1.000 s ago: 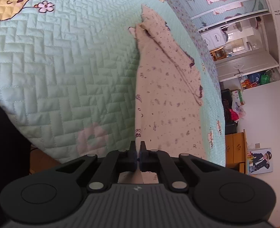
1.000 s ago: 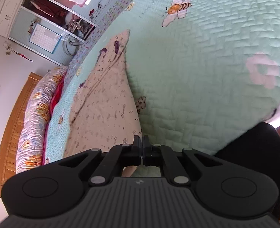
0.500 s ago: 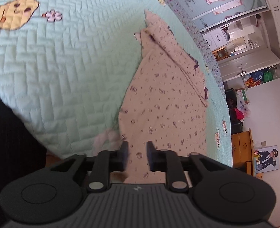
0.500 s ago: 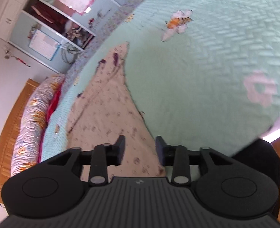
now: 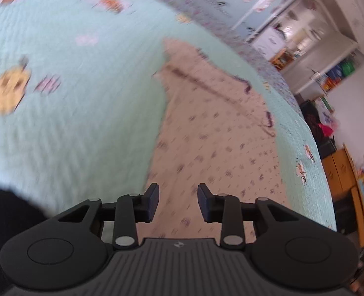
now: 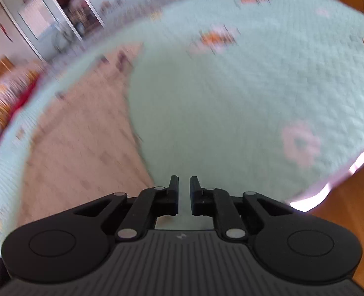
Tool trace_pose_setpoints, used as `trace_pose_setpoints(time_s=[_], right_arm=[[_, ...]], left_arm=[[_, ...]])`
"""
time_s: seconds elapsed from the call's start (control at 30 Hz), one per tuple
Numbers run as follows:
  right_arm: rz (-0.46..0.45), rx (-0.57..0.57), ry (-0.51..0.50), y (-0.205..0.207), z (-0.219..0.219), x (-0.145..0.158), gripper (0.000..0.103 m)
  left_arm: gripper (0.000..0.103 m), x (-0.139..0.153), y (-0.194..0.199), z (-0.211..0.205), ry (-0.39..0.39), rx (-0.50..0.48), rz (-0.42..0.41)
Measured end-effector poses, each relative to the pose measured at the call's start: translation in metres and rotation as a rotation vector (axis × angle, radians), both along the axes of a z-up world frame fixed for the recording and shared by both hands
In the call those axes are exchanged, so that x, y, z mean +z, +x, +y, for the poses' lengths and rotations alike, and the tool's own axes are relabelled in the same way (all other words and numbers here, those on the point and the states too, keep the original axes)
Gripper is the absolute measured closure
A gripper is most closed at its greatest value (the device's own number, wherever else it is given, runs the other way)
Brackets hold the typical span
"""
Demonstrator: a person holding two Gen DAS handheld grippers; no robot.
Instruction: Fold clothes
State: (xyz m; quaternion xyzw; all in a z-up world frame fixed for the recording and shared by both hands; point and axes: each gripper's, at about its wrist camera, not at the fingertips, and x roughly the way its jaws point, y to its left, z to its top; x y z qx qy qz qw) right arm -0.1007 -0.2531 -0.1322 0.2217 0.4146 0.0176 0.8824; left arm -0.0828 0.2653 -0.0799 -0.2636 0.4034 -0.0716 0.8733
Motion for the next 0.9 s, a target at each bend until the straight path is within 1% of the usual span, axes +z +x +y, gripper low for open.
trace_pose_setpoints(time_s=[0.03, 0.07, 0.13, 0.17, 0.2, 0.23, 0.27, 0.37, 0.43, 0.47, 0.5, 0.53, 0.6, 0.63, 0.7, 0.73, 0.77, 0.8, 0.83, 0.9], right_arm=[[-0.034, 0.024, 0.016, 0.01, 0.01, 0.005, 0.078], [-0.069, 0.049, 0.033, 0.02, 0.019, 0.01, 0.06], [-0.138, 0.098, 0.066, 0.04, 0.039, 0.021, 0.041], [-0.172, 0.122, 0.082, 0.05, 0.048, 0.026, 0.041], [-0.166, 0.151, 0.067, 0.067, 0.062, 0.019, 0.041], [-0.142, 0.166, 0.044, 0.083, 0.074, 0.009, 0.041], [-0.104, 0.174, 0.016, 0.097, 0.084, -0.002, 0.041], [0.027, 0.27, -0.182, 0.106, 0.1, -0.033, 0.043], [-0.04, 0.428, -0.304, 0.076, 0.097, -0.034, 0.043], [-0.039, 0.474, -0.382, 0.061, 0.095, -0.032, 0.039], [-0.027, 0.491, -0.448, 0.05, 0.091, -0.03, 0.038], [-0.014, 0.484, -0.486, 0.042, 0.087, -0.026, 0.037], [-0.002, 0.452, -0.491, 0.039, 0.088, -0.014, 0.037], [-0.035, 0.466, -0.462, 0.042, 0.095, -0.006, 0.037], [-0.136, 0.519, -0.426, 0.064, 0.134, 0.006, 0.037], [-0.186, 0.545, -0.408, 0.075, 0.154, 0.012, 0.032], [-0.218, 0.575, -0.399, 0.093, 0.18, 0.012, 0.027], [-0.248, 0.605, -0.39, 0.111, 0.206, 0.011, 0.026], [-0.256, 0.642, -0.38, 0.133, 0.235, 0.006, 0.026], [-0.234, 0.696, -0.37, 0.179, 0.292, -0.011, 0.026]], left_arm=[[0.065, 0.001, 0.016, -0.011, 0.034, -0.018, -0.022], [0.064, 0.002, 0.033, -0.022, 0.072, -0.034, -0.044], [0.061, -0.009, 0.065, -0.042, 0.14, -0.041, -0.058], [0.061, -0.021, 0.082, -0.05, 0.154, -0.043, -0.036], [0.061, -0.038, 0.094, -0.056, 0.146, -0.047, 0.019], [0.063, -0.056, 0.106, -0.061, 0.135, -0.052, 0.081], [0.065, -0.071, 0.109, -0.065, 0.134, -0.063, 0.124], [0.063, -0.073, 0.073, -0.071, 0.165, -0.111, 0.08], [0.06, -0.073, 0.048, -0.072, 0.183, -0.148, 0.051], [0.059, -0.073, 0.034, -0.071, 0.189, -0.169, 0.042], [0.059, -0.073, 0.021, -0.07, 0.195, -0.19, 0.033], [0.059, -0.073, 0.013, -0.067, 0.192, -0.191, 0.029], [0.059, -0.073, 0.005, -0.061, 0.168, -0.178, 0.026], [0.059, -0.072, 0.005, -0.058, 0.145, -0.168, 0.028], [0.055, -0.072, 0.009, -0.057, 0.129, -0.17, 0.038], [0.054, -0.074, 0.011, -0.058, 0.127, -0.173, 0.047], [0.055, -0.075, 0.011, -0.059, 0.13, -0.173, 0.053], [0.055, -0.075, 0.009, -0.06, 0.133, -0.175, 0.051], [0.055, -0.075, 0.008, -0.06, 0.136, -0.177, 0.049], [0.054, -0.074, 0.004, -0.058, 0.133, -0.172, 0.05]])
